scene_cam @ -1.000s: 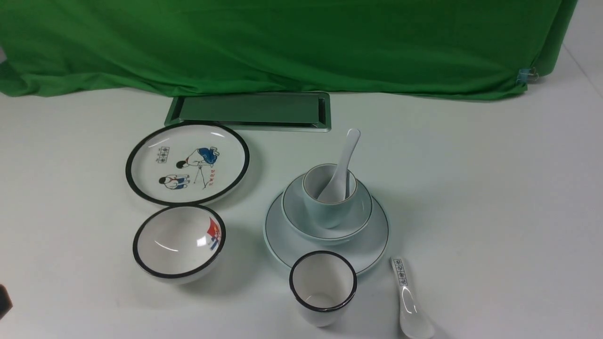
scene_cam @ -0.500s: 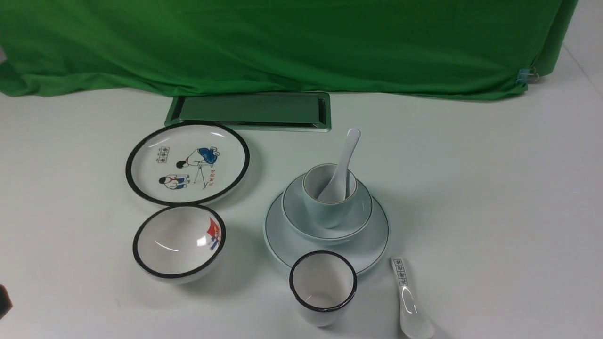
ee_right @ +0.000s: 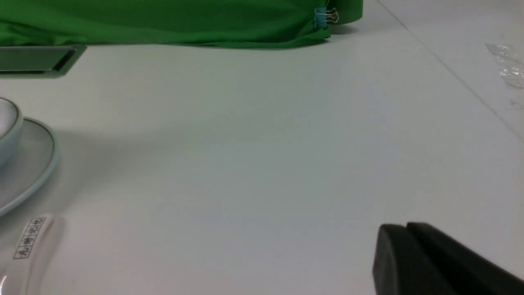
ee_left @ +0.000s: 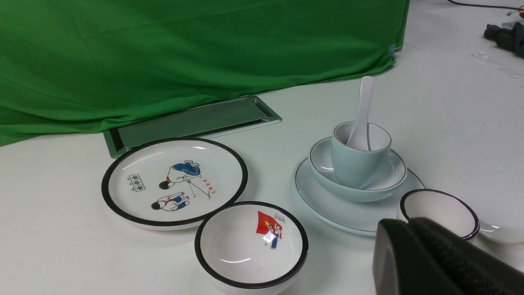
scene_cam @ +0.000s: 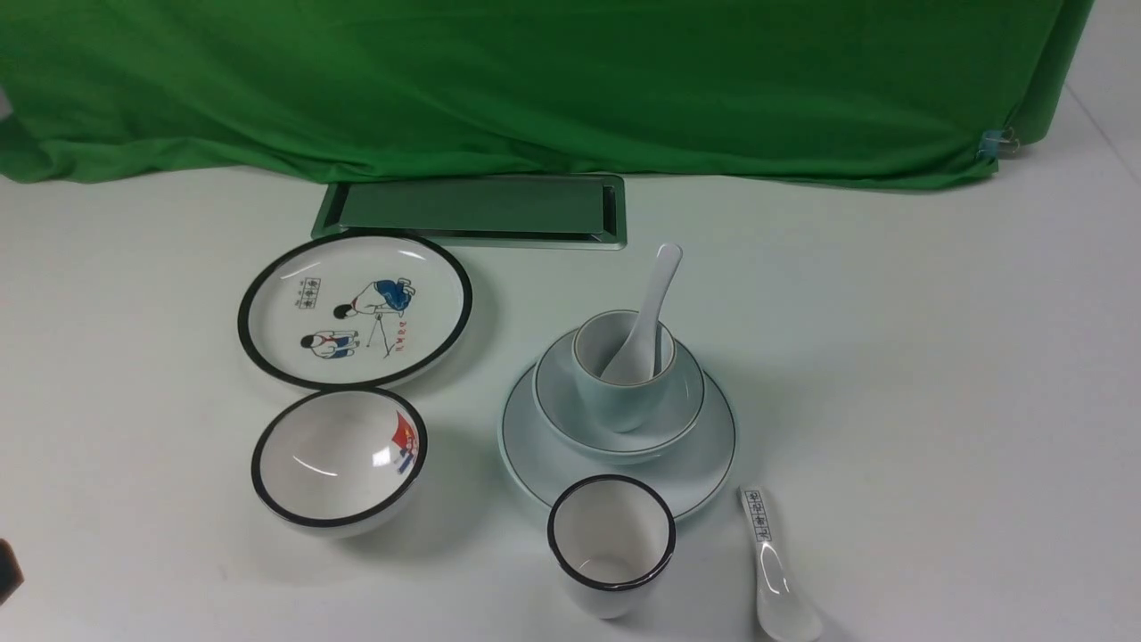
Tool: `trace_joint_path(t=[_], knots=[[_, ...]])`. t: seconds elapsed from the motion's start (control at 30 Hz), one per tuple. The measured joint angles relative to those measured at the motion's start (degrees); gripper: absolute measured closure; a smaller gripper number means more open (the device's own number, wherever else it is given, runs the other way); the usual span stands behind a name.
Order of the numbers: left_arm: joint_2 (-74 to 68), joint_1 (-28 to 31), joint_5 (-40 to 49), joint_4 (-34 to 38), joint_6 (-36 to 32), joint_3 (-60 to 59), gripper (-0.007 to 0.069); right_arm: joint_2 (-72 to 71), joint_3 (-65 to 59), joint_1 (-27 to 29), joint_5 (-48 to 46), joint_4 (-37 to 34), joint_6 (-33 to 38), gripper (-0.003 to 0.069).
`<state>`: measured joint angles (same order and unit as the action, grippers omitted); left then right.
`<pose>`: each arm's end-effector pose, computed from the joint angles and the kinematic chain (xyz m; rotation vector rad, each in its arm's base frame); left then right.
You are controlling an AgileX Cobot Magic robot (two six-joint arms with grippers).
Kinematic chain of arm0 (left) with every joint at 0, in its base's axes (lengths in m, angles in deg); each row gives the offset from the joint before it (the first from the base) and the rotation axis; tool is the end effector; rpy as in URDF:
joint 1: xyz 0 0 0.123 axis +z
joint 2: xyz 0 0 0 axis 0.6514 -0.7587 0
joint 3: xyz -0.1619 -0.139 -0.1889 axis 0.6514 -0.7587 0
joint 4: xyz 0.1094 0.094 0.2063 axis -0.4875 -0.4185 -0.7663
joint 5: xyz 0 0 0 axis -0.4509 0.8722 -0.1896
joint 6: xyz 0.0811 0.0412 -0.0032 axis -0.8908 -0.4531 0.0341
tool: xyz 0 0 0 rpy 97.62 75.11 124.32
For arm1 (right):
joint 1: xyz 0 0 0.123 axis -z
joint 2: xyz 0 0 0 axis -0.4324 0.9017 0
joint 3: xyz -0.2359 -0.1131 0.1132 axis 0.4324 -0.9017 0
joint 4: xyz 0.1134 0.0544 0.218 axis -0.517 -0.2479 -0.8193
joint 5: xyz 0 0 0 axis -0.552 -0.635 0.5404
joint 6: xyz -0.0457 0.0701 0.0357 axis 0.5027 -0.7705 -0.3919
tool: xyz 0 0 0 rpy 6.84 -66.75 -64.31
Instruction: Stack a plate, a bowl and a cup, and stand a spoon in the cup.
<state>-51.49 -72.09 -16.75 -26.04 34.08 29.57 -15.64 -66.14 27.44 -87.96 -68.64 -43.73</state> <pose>0.0213 -0.0032 0.2970 0.3825 1.6807 -0.3442 0.0558 -0.0024 0.1903 0.0776 1.7095 0.0094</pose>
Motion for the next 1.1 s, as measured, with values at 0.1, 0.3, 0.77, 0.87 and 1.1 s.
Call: trace_joint_path(t=[0.1,0.3,0.77,0.87,1.1], knots=[[0.0,0.0,-0.8,-1.9,0.0,-0.4,0.0655,0.0,0.0,0.0,-0.1,-0.1,0.0,0.0588],[-0.1,6.3,-16.0,3.3,-8.1,-5.2,0.0655,0.0,0.0,0.0,-0.1,-0.1,0.0,0.0568],[0.7,33.4,-37.1,16.4,-16.3,-25.3,0.0655,0.0,0.0,0.0,-0.1,-0.1,0.0,0.0526],[2.0,33.6,-32.4,15.9,-15.1,-25.6,0.0655,0.0,0.0,0.0,-0.1,-0.1,0.0,0.0517],[2.1,33.7,-23.6,17.2,-14.7,-25.7,0.0655,0.0,0.0,0.0,-0.1,-0.1,0.0,0.0495]])
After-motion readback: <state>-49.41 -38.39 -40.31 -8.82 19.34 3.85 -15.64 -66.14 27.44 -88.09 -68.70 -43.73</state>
